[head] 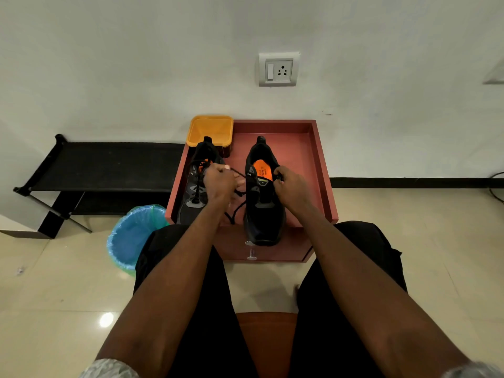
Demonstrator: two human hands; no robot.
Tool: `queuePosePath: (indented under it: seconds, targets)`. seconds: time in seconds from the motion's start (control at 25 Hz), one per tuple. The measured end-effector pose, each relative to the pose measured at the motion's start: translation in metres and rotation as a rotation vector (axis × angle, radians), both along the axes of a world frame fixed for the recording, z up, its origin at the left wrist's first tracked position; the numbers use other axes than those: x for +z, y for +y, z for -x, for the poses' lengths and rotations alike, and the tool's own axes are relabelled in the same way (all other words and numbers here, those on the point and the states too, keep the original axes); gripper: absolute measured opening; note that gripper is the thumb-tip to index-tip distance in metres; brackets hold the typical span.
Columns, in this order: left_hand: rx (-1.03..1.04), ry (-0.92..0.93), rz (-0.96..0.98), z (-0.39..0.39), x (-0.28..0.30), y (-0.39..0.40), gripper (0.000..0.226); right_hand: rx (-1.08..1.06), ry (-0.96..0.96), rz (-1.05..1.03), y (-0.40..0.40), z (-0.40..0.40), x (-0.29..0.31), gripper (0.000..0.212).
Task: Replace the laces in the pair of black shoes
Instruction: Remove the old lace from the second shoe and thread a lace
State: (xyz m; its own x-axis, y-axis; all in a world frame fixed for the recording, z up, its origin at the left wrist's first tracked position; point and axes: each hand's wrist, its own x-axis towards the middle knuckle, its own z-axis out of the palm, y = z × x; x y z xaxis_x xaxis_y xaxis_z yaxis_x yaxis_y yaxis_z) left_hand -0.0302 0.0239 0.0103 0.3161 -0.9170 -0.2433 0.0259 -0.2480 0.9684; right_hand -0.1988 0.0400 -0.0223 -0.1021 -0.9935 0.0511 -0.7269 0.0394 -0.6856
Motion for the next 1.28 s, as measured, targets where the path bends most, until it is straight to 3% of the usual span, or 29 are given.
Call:
queuePosePath:
  seconds: [0.12,0.2,0.32,0.44,0.6,0.72,0.8,0.92,0.96,1.04,1.12,1.16,1.28]
  targets:
    - [0.288,0.086,-0.008,-0.017,0.013,0.000,0.015,0.005,0.034,-0.001,0.000,0.000,-0.001,0.024]
    - [0.314,-0.300,0.102,-0.026,0.015,-0.002,0.018,-0.012,0.033,-0.011,0.000,0.002,0.000,0.027]
    - [-0.209,-0.926,0.397,-0.017,0.002,0.002,0.027,0.013,0.052,-0.035,0.000,0.000,0.000,0.036]
    - [-0.730,-1.171,0.310,0.004,-0.020,0.008,0.031,0.013,0.056,-0.029,-0.001,-0.004,0.000,0.038]
    - [-0.842,-1.134,0.276,0.017,-0.033,0.004,0.028,0.009,0.053,-0.031,-0.001,-0.003,-0.001,0.036]
    - [-0.815,-0.865,0.278,0.022,-0.035,0.002,0.018,-0.001,0.048,-0.035,-0.001,-0.004,-0.001,0.035]
    - [-0.681,-0.663,0.229,0.021,-0.025,0.004,0.019,-0.001,0.039,-0.030,-0.001,-0.005,-0.001,0.034]
    - [-0.244,-0.168,0.032,0.010,0.000,0.002,0.015,-0.017,0.039,-0.042,-0.001,-0.003,0.000,0.032]
    - [-0.104,-0.098,0.004,-0.001,0.004,0.000,0.013,-0.015,0.039,-0.054,-0.001,-0.002,0.000,0.032]
    - [-0.029,-0.344,-0.042,-0.025,0.009,0.002,0.012,0.009,0.044,-0.062,0.001,-0.003,0.001,0.030]
    - [-0.209,-0.794,-0.227,-0.041,0.013,0.009,0.010,0.037,0.065,-0.051,0.005,-0.005,0.003,0.029]
    - [-0.333,-0.935,-0.356,-0.044,0.015,0.014,0.012,0.048,0.079,-0.049,0.006,-0.006,0.004,0.032]
    - [-0.728,-0.963,-0.746,-0.044,0.023,0.024,0.014,0.079,0.104,-0.067,0.007,-0.006,0.006,0.037]
